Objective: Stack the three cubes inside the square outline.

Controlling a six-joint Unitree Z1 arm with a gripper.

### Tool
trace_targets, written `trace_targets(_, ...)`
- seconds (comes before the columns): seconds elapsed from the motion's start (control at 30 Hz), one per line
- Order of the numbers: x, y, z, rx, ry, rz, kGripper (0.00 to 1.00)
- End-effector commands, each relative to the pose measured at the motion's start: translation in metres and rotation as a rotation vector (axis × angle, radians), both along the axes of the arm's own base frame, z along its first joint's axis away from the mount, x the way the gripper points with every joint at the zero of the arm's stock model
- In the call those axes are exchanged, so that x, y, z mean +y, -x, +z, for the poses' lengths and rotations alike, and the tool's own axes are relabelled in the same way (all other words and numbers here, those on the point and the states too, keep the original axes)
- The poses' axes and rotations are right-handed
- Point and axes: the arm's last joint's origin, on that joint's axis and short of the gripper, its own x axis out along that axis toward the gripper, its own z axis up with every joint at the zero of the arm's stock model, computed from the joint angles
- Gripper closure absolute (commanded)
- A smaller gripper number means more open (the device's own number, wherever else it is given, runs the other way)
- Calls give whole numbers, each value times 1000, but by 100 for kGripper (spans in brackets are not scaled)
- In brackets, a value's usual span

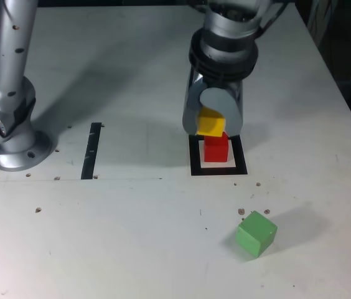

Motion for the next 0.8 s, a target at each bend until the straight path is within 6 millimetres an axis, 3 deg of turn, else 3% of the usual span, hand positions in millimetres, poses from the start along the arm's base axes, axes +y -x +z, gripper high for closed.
trace_targets(0.0, 0, 0, -3, 2, 3, 4, 71)
trace_targets(0.77, 7, -6, -27, -6, 9, 27, 66)
